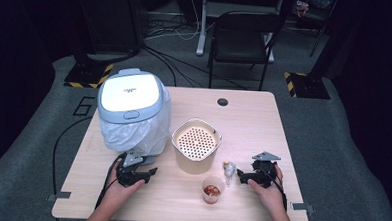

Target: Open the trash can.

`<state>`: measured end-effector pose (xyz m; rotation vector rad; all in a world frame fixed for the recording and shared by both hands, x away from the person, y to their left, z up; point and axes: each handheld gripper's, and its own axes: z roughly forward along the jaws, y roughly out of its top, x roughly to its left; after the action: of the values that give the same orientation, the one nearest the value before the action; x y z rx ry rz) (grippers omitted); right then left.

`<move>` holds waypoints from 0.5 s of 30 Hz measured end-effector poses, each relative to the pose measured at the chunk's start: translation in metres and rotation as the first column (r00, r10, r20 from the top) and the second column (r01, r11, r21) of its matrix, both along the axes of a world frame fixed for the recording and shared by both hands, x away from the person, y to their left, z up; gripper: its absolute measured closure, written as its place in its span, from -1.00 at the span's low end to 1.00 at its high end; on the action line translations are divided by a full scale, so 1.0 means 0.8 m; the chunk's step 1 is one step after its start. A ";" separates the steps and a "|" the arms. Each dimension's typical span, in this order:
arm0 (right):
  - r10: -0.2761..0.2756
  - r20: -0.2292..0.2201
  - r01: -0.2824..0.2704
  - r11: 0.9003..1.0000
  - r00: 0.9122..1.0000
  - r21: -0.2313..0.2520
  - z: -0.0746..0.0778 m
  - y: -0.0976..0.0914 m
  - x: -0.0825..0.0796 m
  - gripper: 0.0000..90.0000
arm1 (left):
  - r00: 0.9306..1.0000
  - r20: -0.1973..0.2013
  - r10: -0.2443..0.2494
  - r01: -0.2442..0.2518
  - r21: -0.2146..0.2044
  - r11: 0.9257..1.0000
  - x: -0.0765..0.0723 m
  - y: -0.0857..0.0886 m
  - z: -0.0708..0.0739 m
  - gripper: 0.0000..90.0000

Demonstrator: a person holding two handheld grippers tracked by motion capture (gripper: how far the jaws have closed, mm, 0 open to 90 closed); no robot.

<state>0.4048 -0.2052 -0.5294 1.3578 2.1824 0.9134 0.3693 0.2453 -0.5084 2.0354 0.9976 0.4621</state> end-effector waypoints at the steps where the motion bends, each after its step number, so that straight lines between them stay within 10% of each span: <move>1: -0.007 0.005 0.007 1.000 1.000 0.008 0.000 0.002 0.000 -1.00 | 1.000 0.005 -0.012 0.012 0.019 1.000 0.001 0.001 0.001 -0.17; 15: 0.016 -0.001 -0.016 1.000 1.000 0.009 0.000 0.007 -0.001 -1.00 | 1.000 0.021 0.018 -0.019 0.039 0.999 -0.001 -0.006 -0.006 -0.16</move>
<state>0.4042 -0.1996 -0.5295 1.3466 2.1959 0.9294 0.3684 0.2403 -0.5134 2.0540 1.0029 0.5146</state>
